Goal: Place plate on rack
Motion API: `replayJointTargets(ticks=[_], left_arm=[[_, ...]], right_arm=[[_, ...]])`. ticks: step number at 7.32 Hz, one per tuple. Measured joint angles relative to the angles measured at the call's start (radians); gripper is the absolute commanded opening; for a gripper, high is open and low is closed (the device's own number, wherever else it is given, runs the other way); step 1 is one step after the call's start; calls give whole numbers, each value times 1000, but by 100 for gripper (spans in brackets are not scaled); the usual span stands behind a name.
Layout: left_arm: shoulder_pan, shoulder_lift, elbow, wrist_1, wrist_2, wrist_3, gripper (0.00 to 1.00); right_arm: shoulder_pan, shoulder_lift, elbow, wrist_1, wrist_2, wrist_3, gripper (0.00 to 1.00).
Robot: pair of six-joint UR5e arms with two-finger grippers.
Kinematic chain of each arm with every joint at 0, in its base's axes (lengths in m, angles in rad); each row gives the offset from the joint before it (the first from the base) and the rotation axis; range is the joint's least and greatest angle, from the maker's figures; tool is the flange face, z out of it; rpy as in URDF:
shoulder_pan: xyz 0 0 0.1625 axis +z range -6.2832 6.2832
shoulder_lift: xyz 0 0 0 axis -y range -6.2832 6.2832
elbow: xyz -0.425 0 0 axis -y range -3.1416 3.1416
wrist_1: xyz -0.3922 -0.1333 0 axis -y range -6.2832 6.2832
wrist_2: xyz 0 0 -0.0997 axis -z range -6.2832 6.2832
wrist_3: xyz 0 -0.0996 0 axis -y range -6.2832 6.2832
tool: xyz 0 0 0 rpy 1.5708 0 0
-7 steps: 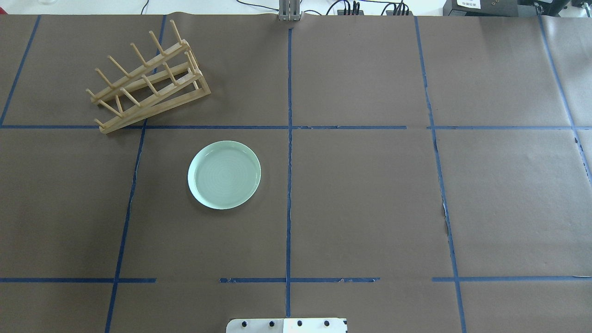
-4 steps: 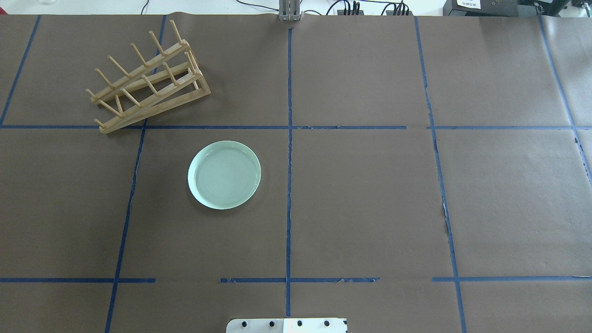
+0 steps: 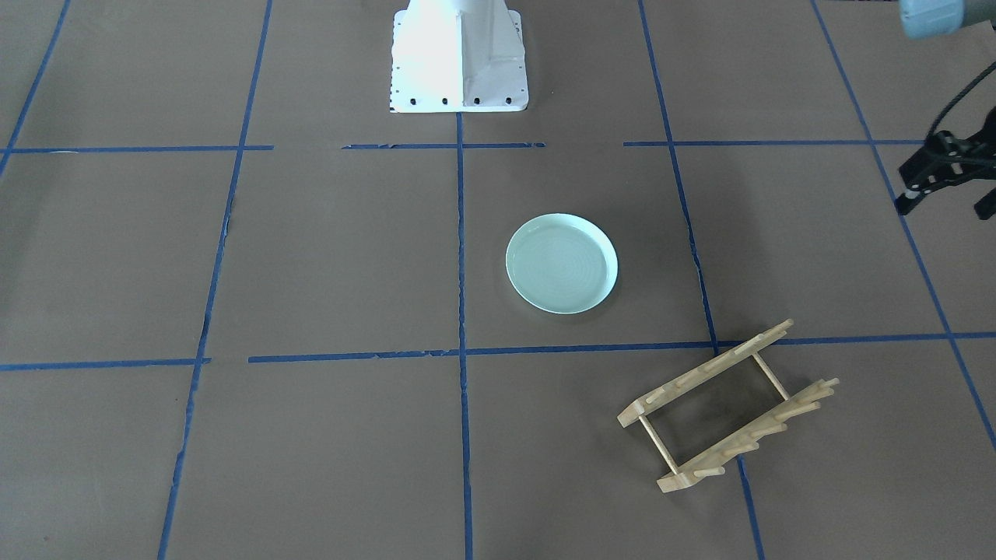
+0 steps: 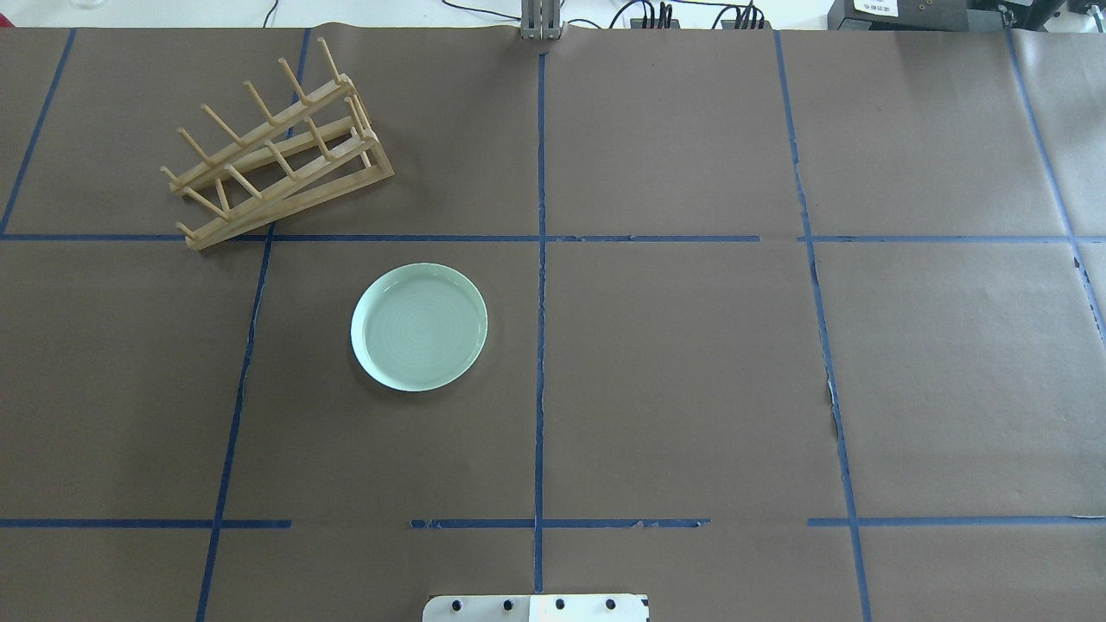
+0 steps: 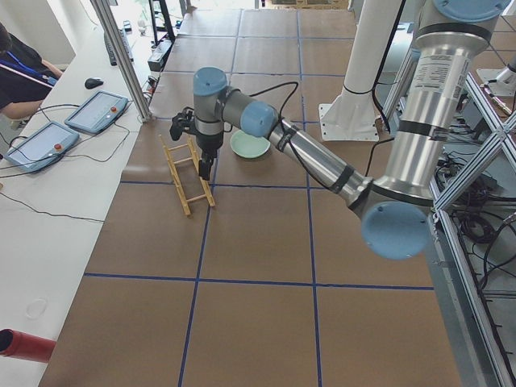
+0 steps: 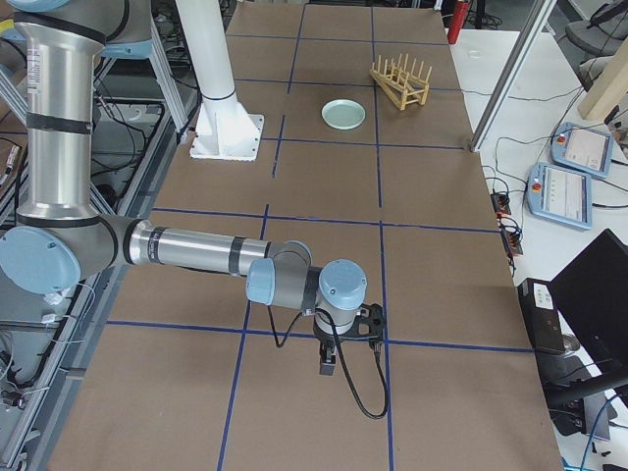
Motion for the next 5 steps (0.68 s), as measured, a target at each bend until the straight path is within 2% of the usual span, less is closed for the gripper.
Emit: replayJointTargets(ticks=[1, 2, 5], left_arm=[[61, -106, 10, 99, 30, -51, 100], [102, -168, 12, 142, 41, -91, 100], [324, -294, 25, 151, 47, -461, 100]], right_arm=[[0, 0, 0, 0, 0, 0, 100], [0, 0, 0, 0, 0, 0, 100], [0, 0, 0, 0, 0, 0, 100]])
